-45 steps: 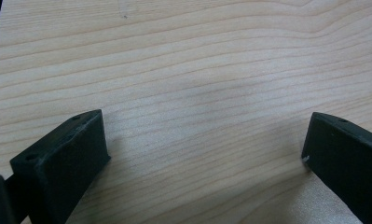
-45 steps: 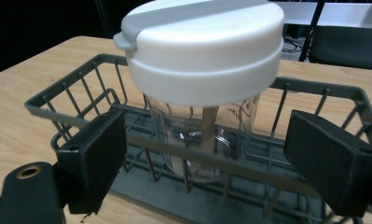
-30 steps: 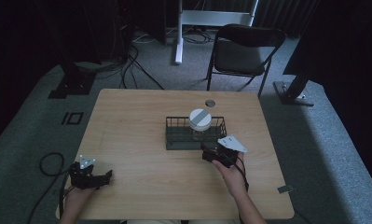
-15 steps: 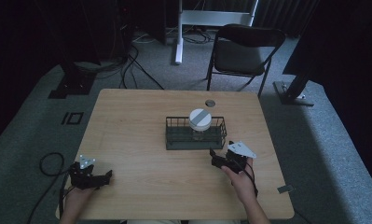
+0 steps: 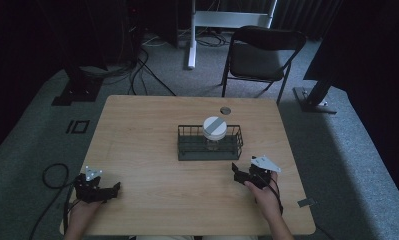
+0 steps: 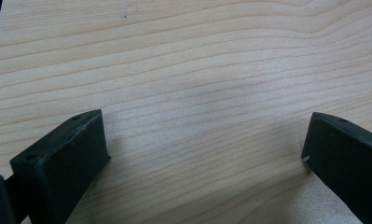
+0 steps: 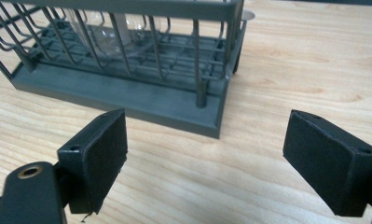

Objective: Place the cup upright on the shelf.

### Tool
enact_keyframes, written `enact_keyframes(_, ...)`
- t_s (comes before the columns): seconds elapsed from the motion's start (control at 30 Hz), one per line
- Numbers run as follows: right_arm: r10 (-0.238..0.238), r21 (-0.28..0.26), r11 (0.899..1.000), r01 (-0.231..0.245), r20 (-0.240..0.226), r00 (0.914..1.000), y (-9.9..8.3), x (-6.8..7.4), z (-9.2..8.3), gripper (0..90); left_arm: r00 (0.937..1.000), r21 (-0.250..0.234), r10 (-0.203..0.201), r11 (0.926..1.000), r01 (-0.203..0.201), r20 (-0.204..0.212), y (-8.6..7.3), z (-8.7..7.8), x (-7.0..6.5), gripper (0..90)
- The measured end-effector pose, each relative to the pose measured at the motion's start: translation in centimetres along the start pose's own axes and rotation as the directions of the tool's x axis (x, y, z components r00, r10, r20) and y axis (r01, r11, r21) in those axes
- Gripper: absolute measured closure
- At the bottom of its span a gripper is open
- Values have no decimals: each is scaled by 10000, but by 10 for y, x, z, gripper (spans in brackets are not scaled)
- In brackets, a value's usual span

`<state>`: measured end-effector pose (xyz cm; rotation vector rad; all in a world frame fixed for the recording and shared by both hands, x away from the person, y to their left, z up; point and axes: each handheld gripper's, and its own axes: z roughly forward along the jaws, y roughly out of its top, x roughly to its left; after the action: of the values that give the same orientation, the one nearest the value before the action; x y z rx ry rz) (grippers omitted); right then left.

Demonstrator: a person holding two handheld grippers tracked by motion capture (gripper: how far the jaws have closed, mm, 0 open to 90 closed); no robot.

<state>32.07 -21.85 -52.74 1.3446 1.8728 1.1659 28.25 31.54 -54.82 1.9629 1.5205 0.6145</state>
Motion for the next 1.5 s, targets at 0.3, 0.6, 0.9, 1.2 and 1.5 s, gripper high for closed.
enact_keyframes(0.3, -156, 301, 9994, 155, 41, 9999, -8, -10, -1, 131, 10000, 8, 9, 10000, -9, 4, 0, 0, 0, 2)
enact_keyframes(0.6, -299, 635, 9976, 291, 111, 9995, -14, -23, -4, 132, 10000, 15, 17, 10000, -17, 5, 0, 0, 0, 2)
enact_keyframes(0.9, -108, 999, 9950, 59, 482, 9988, -20, -36, -5, 130, 10000, 26, 27, 10000, -27, 3, 0, 0, 0, 2)
enact_keyframes(1.2, 77, 1299, 9914, -170, 720, 9974, -23, -46, -5, 130, 10000, 26, 26, 10000, -26, 3, 0, 0, 0, 2)
enact_keyframes(1.5, 109, 1931, 9808, -257, 770, 9970, -24, -50, -4, 130, 10000, 28, 31, 10000, -31, 3, 0, 0, 0, 2)
